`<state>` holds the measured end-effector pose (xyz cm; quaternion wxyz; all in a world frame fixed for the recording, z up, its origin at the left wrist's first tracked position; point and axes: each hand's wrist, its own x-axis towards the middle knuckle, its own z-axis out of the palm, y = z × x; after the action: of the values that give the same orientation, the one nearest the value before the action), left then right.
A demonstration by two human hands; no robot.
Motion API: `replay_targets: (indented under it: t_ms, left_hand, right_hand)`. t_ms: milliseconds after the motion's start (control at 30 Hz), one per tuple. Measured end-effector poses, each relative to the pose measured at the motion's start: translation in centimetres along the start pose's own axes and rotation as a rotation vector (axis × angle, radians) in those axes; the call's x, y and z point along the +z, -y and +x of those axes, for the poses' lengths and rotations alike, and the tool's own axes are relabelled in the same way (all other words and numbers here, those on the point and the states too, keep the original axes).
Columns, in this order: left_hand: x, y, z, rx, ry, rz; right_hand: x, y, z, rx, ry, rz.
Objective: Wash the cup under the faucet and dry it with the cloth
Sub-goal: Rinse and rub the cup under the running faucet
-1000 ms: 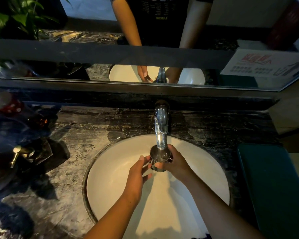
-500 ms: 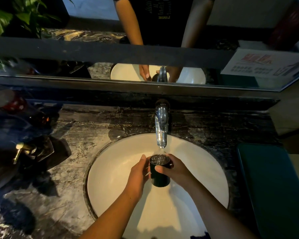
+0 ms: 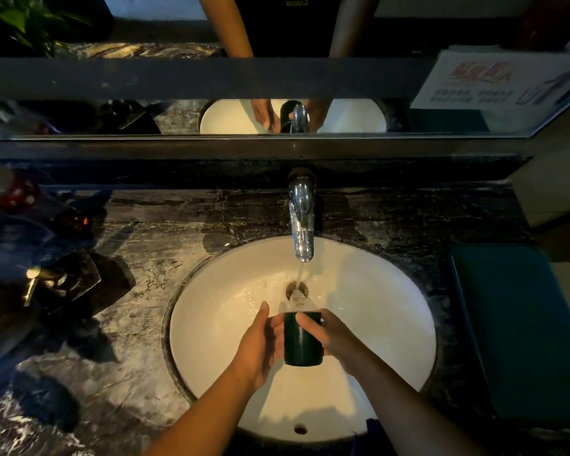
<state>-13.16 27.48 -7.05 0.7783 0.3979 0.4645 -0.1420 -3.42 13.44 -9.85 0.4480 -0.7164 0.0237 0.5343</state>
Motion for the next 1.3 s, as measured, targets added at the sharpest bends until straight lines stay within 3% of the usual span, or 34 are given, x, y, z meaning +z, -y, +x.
replay_targets:
  t_ms: [267, 867, 1067, 1300]
  left_hand:
    - [-0.4, 0.3, -0.8, -0.021, 0.031, -0.023]
    - [-0.8, -0.5, -2.3, 0.008, 0.152, -0.183]
    - [0.2, -0.3, -1.3, 0.012, 0.108, -0.176]
    - [1.9, -1.8, 0.7, 0.097, -0.056, -0.099]
  right_hand:
    - [0.1, 0.4, -1.6, 0.059, -0.038, -0.046]
    - [-0.8, 4.4, -5.0, -0.013, -0.011, -0.031]
    - [-0.6, 4.2, -3.4, 0.002, -0.067, -0.062]
    - [0.3, 5.8, -0.4, -0.038, -0.09, -0.09]
